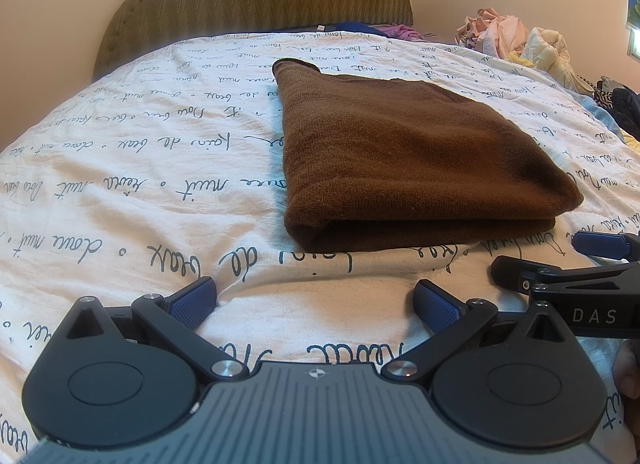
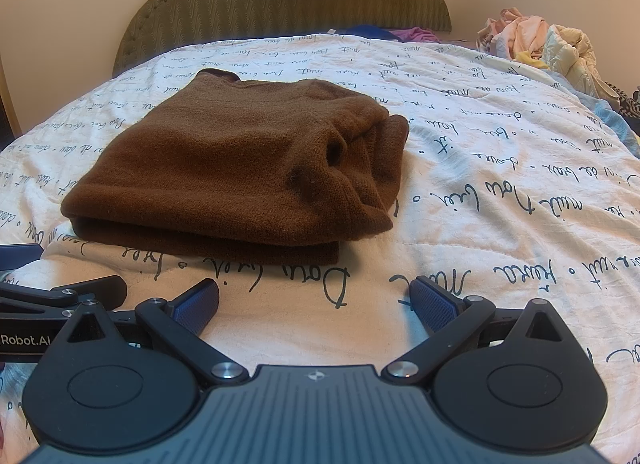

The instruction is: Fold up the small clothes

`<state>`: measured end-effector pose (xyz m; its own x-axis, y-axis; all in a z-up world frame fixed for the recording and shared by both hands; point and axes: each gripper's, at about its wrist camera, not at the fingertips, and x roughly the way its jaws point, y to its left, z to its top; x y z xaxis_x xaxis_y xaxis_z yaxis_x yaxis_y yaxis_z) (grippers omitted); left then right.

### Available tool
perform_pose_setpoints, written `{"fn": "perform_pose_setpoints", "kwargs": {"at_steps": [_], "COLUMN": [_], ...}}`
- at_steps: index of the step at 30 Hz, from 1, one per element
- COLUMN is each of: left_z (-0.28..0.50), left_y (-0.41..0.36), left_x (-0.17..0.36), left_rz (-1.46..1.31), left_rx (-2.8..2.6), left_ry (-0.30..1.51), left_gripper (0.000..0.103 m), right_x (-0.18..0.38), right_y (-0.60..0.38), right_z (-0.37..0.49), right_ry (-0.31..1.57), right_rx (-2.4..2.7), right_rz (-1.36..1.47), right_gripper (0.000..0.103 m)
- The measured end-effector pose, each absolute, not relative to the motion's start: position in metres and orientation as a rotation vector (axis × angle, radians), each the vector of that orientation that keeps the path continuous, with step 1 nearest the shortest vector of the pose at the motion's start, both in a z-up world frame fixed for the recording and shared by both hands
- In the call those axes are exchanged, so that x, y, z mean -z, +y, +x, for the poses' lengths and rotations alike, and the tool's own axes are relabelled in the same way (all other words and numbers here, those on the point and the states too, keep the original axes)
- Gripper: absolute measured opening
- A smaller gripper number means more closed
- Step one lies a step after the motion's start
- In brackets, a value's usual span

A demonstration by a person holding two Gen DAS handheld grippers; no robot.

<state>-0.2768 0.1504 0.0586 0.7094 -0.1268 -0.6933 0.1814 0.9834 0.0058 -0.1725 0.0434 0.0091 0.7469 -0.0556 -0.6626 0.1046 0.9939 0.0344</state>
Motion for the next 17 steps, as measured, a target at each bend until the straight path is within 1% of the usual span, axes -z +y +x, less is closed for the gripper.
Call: {"fn": "perform_pose_setpoints", "kwargs": {"at_steps": [17], "left_z": [-0.2768], "left_y": [0.1504], "left_x": [-0.0588], "left_rz": [0.073], "left_rx": [0.171], "left_ry": [0.763], "left_gripper": [0.103], "right_x": [-0.0100], "right_y": [0.0449], "right_z": [-0.1732], "right_ry": [0.714], "right_rx": [0.099], "right_rz": [0.070], "right_gripper": [0.103]}}
